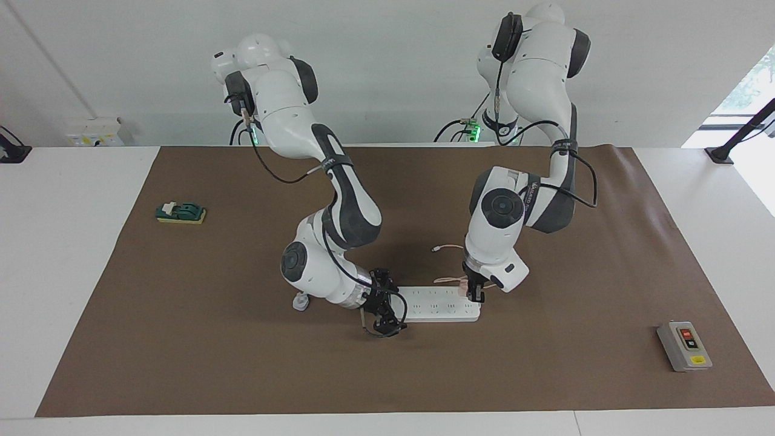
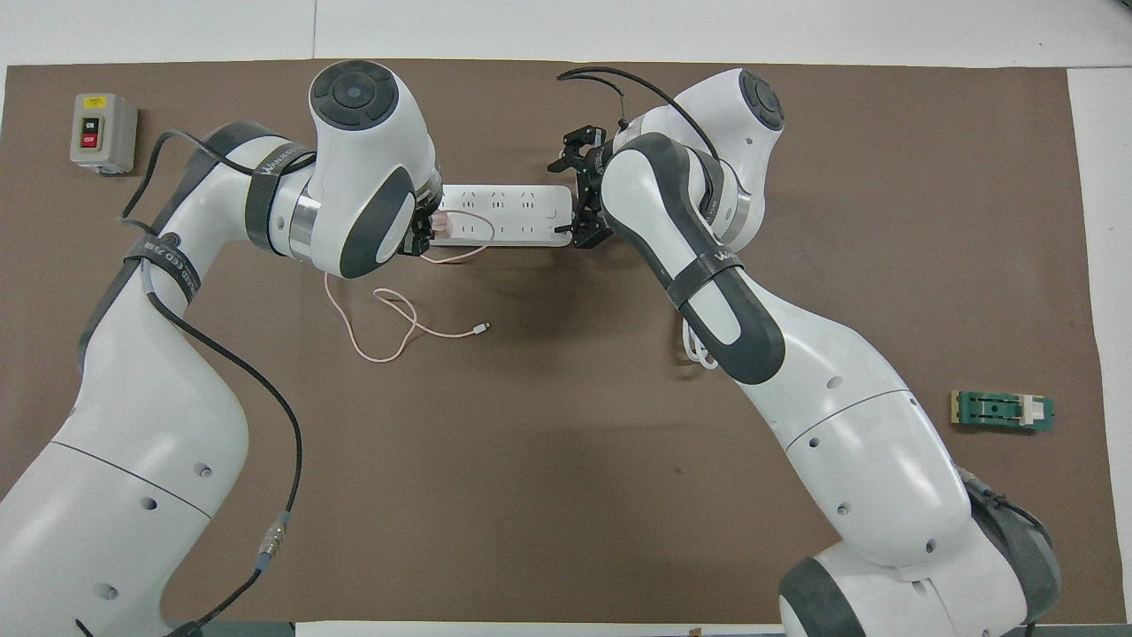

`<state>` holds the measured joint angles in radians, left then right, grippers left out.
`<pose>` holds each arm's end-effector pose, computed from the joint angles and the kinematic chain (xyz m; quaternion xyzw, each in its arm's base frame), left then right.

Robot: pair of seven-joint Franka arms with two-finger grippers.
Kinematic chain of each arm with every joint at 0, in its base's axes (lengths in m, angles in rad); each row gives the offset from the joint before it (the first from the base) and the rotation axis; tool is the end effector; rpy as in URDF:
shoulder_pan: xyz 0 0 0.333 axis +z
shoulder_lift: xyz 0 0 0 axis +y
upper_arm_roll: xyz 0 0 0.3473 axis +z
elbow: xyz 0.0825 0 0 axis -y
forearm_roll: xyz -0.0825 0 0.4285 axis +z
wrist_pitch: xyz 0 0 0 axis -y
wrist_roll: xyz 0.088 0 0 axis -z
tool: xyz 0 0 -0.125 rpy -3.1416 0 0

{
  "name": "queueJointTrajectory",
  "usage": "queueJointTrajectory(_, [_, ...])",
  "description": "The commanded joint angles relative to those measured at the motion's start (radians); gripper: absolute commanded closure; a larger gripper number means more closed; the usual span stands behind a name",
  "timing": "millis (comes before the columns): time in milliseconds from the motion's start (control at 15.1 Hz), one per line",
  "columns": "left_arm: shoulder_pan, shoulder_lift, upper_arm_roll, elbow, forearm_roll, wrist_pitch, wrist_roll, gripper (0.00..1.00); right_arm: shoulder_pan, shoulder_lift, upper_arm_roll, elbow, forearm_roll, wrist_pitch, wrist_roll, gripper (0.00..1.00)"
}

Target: Unplug charger and place it aside

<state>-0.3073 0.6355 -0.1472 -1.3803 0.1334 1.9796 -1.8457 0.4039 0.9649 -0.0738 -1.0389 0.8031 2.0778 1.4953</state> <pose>0.7132 -0.3124 0.3292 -0.7763 -0.6300 -0.0096 0.0202 0.7905 0.3455 0.2567 -0.6903 0.6475 0.2327 0.2240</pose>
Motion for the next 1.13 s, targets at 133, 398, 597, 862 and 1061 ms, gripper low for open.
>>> queueJointTrajectory(133, [0.001, -0.016, 0.006, -0.019, 0.012, -0.011, 0.037, 0.95, 0.001, -0.011, 0.032, 0.019, 0.014, -0.024, 0.062, 0.0])
queueJointTrajectory(398, [0.001, -0.016, 0.006, -0.019, 0.011, -0.011, 0.039, 0.95, 0.027, -0.02, 0.031, 0.002, 0.007, 0.007, 0.057, 0.0])
queueJointTrajectory(597, [-0.001, -0.016, 0.006, -0.02, 0.011, -0.024, 0.059, 0.92, 0.042, -0.031, 0.031, -0.029, 0.004, 0.036, 0.056, 0.0])
queueJointTrajectory(862, [-0.004, -0.016, 0.006, -0.019, 0.011, -0.024, 0.062, 0.92, 0.067, -0.035, 0.029, -0.079, -0.018, 0.105, 0.019, 0.0])
queueJointTrajectory(1061, [-0.004, -0.016, 0.006, -0.019, 0.009, -0.024, 0.062, 0.92, 0.075, -0.044, 0.028, -0.107, -0.032, 0.125, -0.003, 0.0])
